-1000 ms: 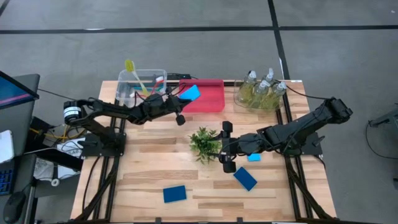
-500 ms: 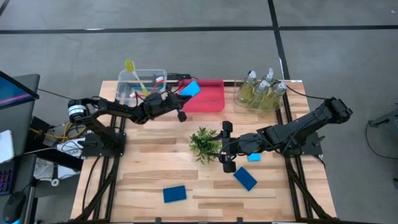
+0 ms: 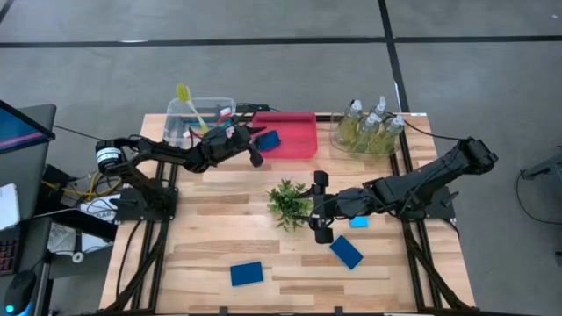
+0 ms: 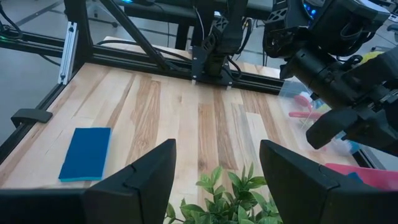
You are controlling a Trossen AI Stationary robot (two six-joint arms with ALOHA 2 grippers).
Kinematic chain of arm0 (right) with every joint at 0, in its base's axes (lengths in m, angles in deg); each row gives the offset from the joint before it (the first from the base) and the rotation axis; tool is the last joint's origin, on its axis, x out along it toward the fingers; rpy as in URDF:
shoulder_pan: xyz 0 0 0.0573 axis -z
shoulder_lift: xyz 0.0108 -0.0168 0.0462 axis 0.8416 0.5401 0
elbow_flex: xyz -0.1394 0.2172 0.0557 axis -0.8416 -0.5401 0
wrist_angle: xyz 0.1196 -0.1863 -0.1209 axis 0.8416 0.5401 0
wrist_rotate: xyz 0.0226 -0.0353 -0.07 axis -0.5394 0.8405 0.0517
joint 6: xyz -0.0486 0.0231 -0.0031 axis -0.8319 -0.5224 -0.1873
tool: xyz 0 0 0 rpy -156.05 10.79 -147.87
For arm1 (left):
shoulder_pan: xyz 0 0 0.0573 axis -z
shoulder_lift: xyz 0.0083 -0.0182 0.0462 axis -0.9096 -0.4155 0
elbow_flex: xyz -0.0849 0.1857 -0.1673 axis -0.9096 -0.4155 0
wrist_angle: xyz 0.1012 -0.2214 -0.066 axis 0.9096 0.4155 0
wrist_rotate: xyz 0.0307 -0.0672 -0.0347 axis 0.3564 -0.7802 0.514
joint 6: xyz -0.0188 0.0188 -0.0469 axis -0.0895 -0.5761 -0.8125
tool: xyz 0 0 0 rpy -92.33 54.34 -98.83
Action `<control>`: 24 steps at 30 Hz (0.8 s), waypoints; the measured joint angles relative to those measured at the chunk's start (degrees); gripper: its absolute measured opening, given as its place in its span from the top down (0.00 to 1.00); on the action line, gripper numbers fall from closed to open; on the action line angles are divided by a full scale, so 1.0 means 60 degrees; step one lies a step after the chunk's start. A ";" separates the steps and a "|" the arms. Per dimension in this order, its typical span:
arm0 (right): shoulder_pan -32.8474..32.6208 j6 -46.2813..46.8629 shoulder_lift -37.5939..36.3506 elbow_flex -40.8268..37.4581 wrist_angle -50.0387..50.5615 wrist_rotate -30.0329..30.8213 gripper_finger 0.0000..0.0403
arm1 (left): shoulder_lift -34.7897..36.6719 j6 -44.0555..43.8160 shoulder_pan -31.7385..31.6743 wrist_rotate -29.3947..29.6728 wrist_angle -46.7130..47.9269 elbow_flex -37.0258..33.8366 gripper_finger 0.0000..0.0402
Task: Pick & Place Kitchen Sink Supplies
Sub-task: Put the blue sponge into the red bin
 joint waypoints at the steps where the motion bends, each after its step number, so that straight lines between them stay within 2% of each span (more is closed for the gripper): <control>1: 0.0000 0.0000 0.0000 0.0000 0.0000 0.0000 0.44 | 0.0000 -0.0003 0.0000 0.0015 0.0004 0.0000 0.71; 9: -0.0004 0.0014 0.0000 0.0000 0.0049 0.0000 0.44 | 0.0000 -0.0359 0.0039 0.0134 0.0004 -0.0010 0.61; 15: -0.0004 0.1311 -0.0031 0.0000 0.1103 0.0076 0.44 | 0.0000 -0.0403 0.0318 0.0137 0.0413 -0.0022 0.62; 21: -0.0001 0.2893 -0.0119 0.0000 0.2840 0.1337 0.44 | 0.0015 -0.0402 0.0525 0.0137 0.0923 -0.0022 0.62; 24: 0.0069 0.3714 -0.0269 0.0000 0.3833 0.1542 0.44 | 0.0191 -0.0394 0.0535 0.0133 0.1304 -0.0025 0.62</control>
